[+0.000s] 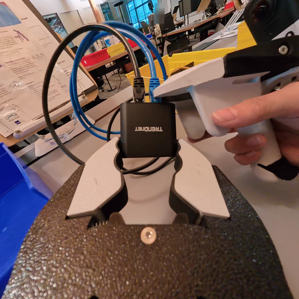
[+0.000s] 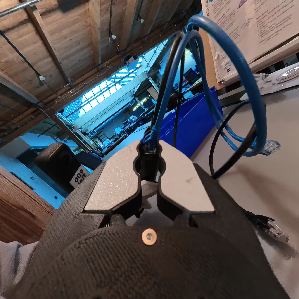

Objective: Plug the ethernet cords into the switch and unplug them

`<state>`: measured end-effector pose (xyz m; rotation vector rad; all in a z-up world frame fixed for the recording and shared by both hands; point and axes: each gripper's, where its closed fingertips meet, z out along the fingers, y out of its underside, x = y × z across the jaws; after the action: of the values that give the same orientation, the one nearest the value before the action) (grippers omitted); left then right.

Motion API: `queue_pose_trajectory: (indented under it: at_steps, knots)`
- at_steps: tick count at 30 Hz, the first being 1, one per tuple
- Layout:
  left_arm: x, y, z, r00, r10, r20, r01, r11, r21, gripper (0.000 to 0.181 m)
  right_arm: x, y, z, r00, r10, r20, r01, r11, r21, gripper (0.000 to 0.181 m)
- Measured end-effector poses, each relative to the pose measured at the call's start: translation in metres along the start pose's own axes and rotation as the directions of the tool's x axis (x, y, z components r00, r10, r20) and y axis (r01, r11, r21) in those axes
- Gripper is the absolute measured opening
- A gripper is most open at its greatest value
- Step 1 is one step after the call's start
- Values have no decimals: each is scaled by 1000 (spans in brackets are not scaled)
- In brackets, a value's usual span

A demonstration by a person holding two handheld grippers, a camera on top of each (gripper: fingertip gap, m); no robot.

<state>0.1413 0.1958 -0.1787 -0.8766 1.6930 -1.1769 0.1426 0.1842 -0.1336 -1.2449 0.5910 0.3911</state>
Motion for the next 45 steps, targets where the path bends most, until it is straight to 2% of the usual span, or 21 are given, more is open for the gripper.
queue_pose_trajectory:
  at_steps: [4,13,17,23,29,31,36,39,41,43,45]
  knots:
    - [-1,0,0,1000,9,9,-9,1000,-3,61,1,5,1,1000,4,-5,-4,1000,-23,16]
    - [0,-5,-2,999,41,22,-42,999,17,61,-1,-5,-2,994,108,16,-109,991,78,14]
    - [0,-5,-2,999,27,20,-28,999,22,61,-2,-5,-2,992,121,22,-122,990,69,14]
    - [1,-4,-1,1000,14,16,-14,1000,20,61,0,-1,-2,998,-7,58,6,1000,8,14]
    - [4,-2,3,998,-56,14,56,998,22,61,7,0,-4,994,-63,92,64,998,-14,14]
    - [1,-1,3,998,8,61,-8,1000,3,61,8,1,-4,993,-54,105,56,998,-13,14]
    - [2,-2,3,995,27,91,-29,999,25,61,8,1,-4,989,-86,121,89,996,-20,15]
    - [7,-3,4,994,-111,20,110,993,47,61,11,0,-5,983,-152,103,156,987,-36,16]
    - [9,-4,5,988,-155,-11,155,986,53,61,11,0,-5,976,-197,94,202,978,-55,14]
    - [5,-3,3,998,-48,51,45,998,44,61,9,0,-5,976,-189,110,196,979,-55,14]
    - [-1,-3,1,993,62,103,-64,998,17,61,7,1,-4,985,-77,153,89,993,-71,15]
